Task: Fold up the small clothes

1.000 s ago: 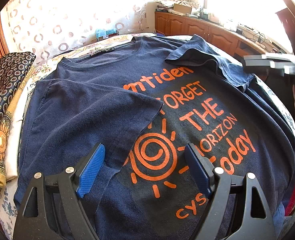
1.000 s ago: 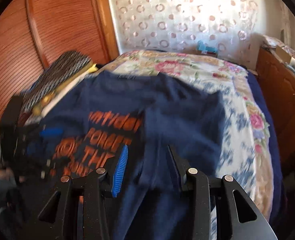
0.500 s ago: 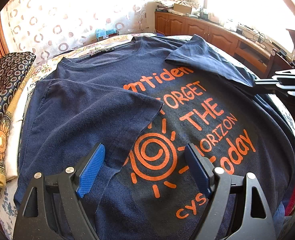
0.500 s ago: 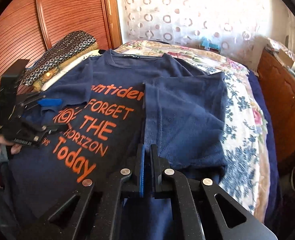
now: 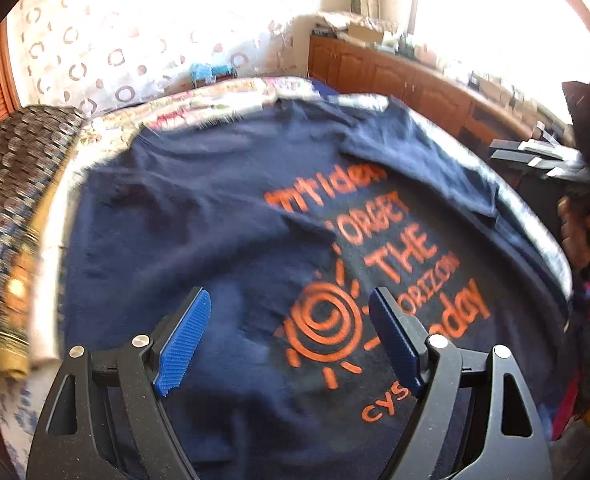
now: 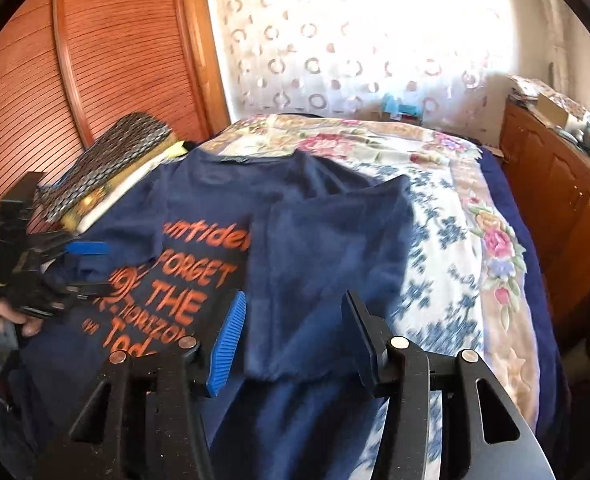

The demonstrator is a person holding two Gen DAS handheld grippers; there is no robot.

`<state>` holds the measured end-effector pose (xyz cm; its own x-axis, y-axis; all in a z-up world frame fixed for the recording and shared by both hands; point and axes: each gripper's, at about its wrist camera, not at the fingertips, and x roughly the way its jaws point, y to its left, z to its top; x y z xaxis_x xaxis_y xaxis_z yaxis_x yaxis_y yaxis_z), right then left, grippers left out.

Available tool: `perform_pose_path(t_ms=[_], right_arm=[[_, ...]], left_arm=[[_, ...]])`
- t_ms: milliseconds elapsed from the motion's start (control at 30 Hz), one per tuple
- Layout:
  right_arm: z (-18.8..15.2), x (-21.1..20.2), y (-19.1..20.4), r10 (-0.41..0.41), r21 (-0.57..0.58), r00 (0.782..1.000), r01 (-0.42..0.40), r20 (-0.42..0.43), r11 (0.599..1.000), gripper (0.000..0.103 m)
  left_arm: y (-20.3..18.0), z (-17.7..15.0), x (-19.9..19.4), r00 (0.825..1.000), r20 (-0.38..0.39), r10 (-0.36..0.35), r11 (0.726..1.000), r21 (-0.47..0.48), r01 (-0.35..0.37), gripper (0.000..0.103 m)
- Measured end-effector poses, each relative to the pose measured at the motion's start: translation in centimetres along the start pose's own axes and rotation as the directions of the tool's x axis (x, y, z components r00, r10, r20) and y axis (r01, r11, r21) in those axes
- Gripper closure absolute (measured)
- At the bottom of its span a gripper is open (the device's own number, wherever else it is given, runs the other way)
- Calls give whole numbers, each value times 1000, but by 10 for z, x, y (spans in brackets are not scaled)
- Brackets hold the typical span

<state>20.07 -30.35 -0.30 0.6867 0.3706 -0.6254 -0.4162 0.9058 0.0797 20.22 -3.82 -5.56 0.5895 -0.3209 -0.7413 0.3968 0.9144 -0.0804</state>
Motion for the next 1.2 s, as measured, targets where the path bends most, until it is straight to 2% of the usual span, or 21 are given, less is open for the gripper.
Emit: perform_pose_path(t_ms=[100,233,300,400,467,633,733,867,1000,1200], right_arm=[[4,14,-9,-32,4,999,32,-15,999,50],[8,31,-18,-41,26,998,42,-39,999,50],[12,40,-21,-52,21,997,53,-48,998,50],[20,53,-27,-63,23,996,65,-64,998,50],[27,62,-32,-58,29,996,60,-72,998,50],[42,85,-47,-74,36,993,77,-93,996,50],[52,99,-56,-78,46,992,83,-103,995,50],[63,114,-61,-86,50,990,92,-112,995,50],[69,130,-63,-75,45,989,81,-127,996,50],[70,139,-55,-108,-11,987,108,-119,994,48]], left_arm=[[21,12,-20,999,36,21,1000,-4,-21,21],[53,27,-28,993,40,115,993,8,-115,21],[68,36,-25,992,33,121,993,-5,-121,21],[87,48,-20,992,26,125,992,-31,-124,28],[96,55,-12,993,11,120,992,-37,-120,40],[110,71,16,989,-46,143,989,-26,-144,44],[119,77,36,984,-86,155,987,-29,-158,56],[128,83,62,977,-139,162,985,-38,-169,64],[132,89,78,972,-161,173,982,-49,-183,64],[135,87,99,966,-201,162,983,-56,-177,64]])
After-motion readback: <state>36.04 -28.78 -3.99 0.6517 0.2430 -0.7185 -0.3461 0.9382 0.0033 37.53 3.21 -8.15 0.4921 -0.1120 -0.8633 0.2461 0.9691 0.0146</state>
